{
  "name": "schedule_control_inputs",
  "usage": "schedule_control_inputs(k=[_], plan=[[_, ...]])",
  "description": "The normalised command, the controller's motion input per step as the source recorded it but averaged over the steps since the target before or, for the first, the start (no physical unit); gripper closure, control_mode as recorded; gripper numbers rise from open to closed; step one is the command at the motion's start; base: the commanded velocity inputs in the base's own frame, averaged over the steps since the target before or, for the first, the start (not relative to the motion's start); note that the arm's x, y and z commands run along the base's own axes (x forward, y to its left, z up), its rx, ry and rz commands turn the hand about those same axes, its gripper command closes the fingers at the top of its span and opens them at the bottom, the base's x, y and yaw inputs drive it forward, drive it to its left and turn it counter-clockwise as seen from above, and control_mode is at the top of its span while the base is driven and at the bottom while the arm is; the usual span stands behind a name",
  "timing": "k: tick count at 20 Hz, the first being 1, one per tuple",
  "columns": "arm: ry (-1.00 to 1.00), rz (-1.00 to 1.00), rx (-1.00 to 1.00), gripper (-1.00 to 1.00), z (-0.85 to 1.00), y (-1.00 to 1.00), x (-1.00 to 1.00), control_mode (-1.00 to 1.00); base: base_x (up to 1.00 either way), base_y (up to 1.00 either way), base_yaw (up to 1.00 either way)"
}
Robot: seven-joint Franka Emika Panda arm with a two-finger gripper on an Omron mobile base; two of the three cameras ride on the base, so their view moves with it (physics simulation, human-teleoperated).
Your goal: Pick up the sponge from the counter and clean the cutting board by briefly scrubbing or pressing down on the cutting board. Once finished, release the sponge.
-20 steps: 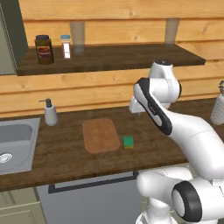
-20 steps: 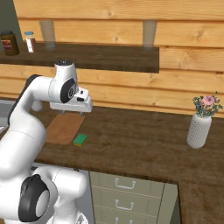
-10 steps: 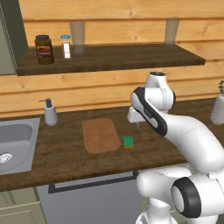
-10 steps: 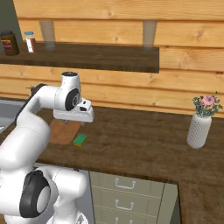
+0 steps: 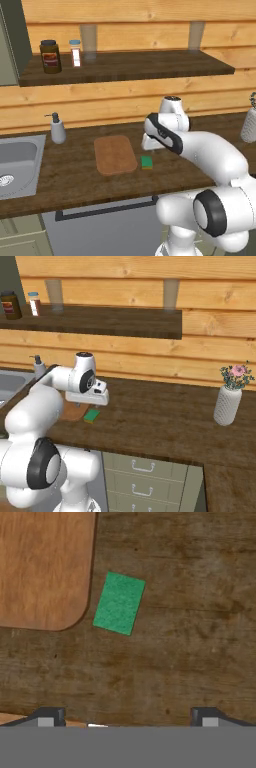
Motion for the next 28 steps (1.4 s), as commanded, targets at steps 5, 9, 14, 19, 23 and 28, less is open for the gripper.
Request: schedule_control_inputs(k=[5, 9, 14, 19, 23, 28], plan=[[0.0, 0.0, 0.0, -1.0, -0.23, 0.22, 0.32, -1.0, 0.0, 0.0, 0.0], [0.0, 0.0, 0.0, -1.0, -0.41, 0.0, 0.44, -1.0, 0.0, 0.0, 0.0], [0.0, -0.01, 0.0, -1.0, -0.26, 0.03, 0.2, -1.0, 0.0, 0.0, 0.0], [0.0, -0.01, 0.0, -1.0, -0.27, 0.04, 0.12, -1.0, 0.0, 0.0, 0.0], [0.0, -0.02, 0.0, -1.0, -0.27, 0.03, 0.1, -1.0, 0.0, 0.0, 0.0], [0.0, -0.03, 0.0, -1.0, -0.21, 0.05, 0.13, -1.0, 0.0, 0.0, 0.0]])
